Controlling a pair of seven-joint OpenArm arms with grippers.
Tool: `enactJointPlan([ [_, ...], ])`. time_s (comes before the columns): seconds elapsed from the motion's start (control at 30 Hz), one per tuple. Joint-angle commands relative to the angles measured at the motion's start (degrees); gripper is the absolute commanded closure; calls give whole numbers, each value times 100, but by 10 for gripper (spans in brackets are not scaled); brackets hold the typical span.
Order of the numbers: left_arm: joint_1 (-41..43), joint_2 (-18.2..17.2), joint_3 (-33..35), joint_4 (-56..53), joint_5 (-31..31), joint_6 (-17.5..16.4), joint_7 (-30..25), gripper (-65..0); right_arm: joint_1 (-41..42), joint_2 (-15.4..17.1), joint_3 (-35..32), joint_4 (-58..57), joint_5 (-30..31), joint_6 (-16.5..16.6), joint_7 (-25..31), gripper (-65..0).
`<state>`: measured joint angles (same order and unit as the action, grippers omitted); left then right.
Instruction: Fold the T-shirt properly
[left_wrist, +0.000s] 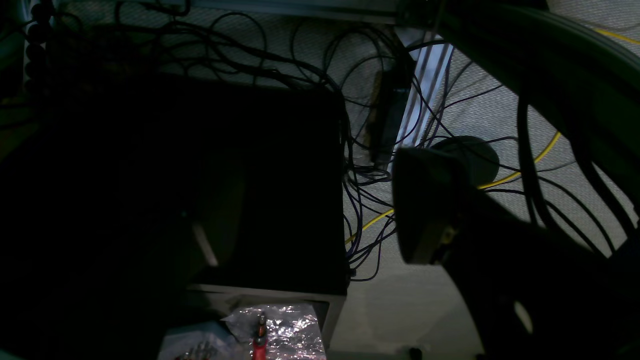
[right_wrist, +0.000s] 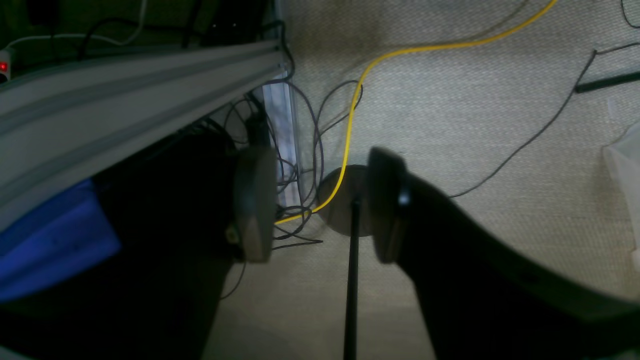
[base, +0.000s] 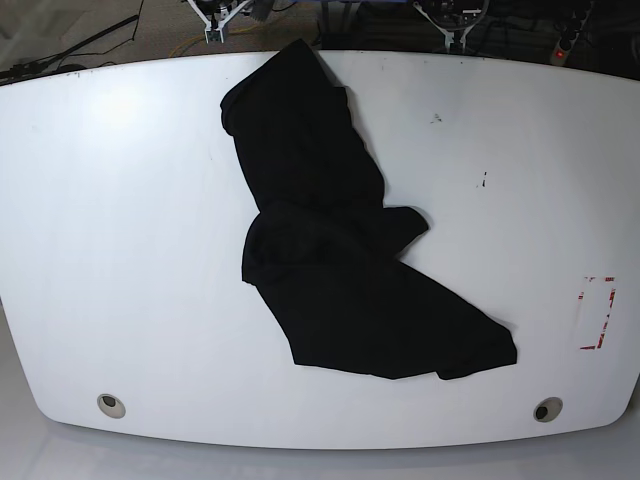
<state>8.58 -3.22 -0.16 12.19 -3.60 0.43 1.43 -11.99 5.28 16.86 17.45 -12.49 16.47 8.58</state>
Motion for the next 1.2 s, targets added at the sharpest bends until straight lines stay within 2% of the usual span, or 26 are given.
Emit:
enactJointPlan([
  [0.0, 20, -17, 34, 59, -2, 41, 18, -421, -22, 39, 2, -58, -24, 5, 31, -284],
  [0.03, 34, -42, -6, 43, 12, -3, -16, -426, 104, -84, -12, 9, -21, 1, 34, -290],
  [0.53, 157, -51, -6, 175, -14, -3, -33, -425, 113, -75, -12, 44, -30, 1, 43, -285],
  [0.73, 958, -51, -6, 1687, 12, -3, 2, -425, -432, -84, -12, 844, -21, 1, 43, -285],
  [0.97, 1503, -60, -14, 2425, -5, -3, 134, -422, -977, -84, -12, 1573, 14, 37, 17, -285],
  [1.17, 2408, -122, -14, 3665, 21, -3, 143, -422, -1584, -93, -12, 2294, 32, 45, 17, -285],
])
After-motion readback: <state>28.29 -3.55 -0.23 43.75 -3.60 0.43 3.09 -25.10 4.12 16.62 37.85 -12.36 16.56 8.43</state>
